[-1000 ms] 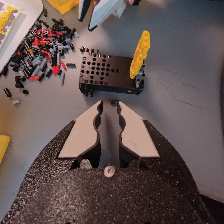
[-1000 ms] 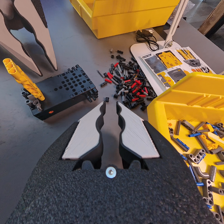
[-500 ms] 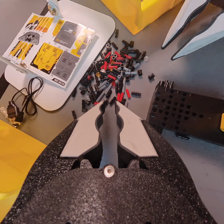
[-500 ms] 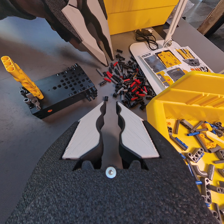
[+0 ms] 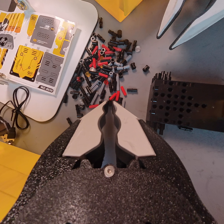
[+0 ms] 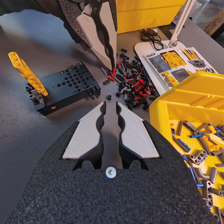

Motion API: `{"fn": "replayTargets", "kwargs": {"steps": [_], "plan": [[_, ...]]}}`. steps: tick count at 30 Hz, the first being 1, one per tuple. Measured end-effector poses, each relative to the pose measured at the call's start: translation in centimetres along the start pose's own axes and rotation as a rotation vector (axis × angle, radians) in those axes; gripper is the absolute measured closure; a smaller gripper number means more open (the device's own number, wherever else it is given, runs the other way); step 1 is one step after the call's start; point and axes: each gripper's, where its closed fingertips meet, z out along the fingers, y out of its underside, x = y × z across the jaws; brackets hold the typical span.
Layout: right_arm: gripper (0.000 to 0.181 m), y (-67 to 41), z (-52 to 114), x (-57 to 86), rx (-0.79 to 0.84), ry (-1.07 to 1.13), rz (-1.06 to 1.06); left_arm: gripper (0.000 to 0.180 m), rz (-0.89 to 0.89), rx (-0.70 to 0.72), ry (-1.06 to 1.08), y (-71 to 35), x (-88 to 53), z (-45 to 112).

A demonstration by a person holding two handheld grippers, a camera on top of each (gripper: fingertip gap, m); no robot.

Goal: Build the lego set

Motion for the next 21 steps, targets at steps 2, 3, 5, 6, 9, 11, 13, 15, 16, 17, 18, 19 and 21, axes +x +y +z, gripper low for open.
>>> {"fn": "replayTargets", "kwargs": {"steps": [2,3,5,6,9,11,13,15,16,17,18,19,21], "plan": [[0.167,0.0,0.0,-0.1,-0.002,-0.002,-0.004,0.175,0.001,-0.010,0.011,0.0,0.0,0.0],[0.167,0.0,0.0,-0.1,-0.003,-0.003,-0.007,0.175,0.000,-0.014,0.015,0.0,0.0,0.0],[0.167,0.1,0.0,-0.2,-0.006,-0.005,-0.014,0.175,0.001,-0.020,0.014,0.0,0.0,0.0],[0.167,0.1,0.0,-0.2,-0.008,-0.006,-0.017,0.175,0.004,-0.023,0.009,0.0,0.0,0.0],[0.167,0.2,0.0,-0.3,-0.012,-0.007,-0.026,0.175,0.006,-0.024,-0.021,0.2,-0.2,-0.3],[0.167,0.2,0.1,-0.4,-0.015,-0.006,-0.029,0.175,-0.004,-0.008,-0.054,0.0,-0.4,-0.9],[0.167,0.3,0.1,-0.4,-0.016,-0.006,-0.032,0.175,0.008,-0.016,-0.128,0.1,-1.1,-1.8],[0.167,0.3,0.1,-0.4,-0.017,-0.004,-0.036,0.175,0.062,-0.044,-0.204,0.1,-1.5,-2.6],[0.167,0.3,0.1,-0.5,-0.018,-0.003,-0.038,0.175,0.071,-0.043,-0.220,0.0,-1.4,-3.0],[0.167,0.3,0.1,-0.5,-0.019,-0.002,-0.041,0.175,0.073,-0.036,-0.229,-0.2,-1.3,-3.4],[0.167,0.3,0.1,-0.5,-0.021,-0.001,-0.044,0.175,0.075,-0.024,-0.239,-0.4,-1.2,-3.9],[0.167,0.3,0.1,-0.5,-0.022,0.000,-0.047,0.175,0.075,-0.009,-0.246,-0.7,-1.0,-4.5],[0.167,0.3,0.1,-0.5,-0.022,0.002,-0.051,0.175,0.056,0.037,-0.217,-1.0,0.0,-5.6]]}}
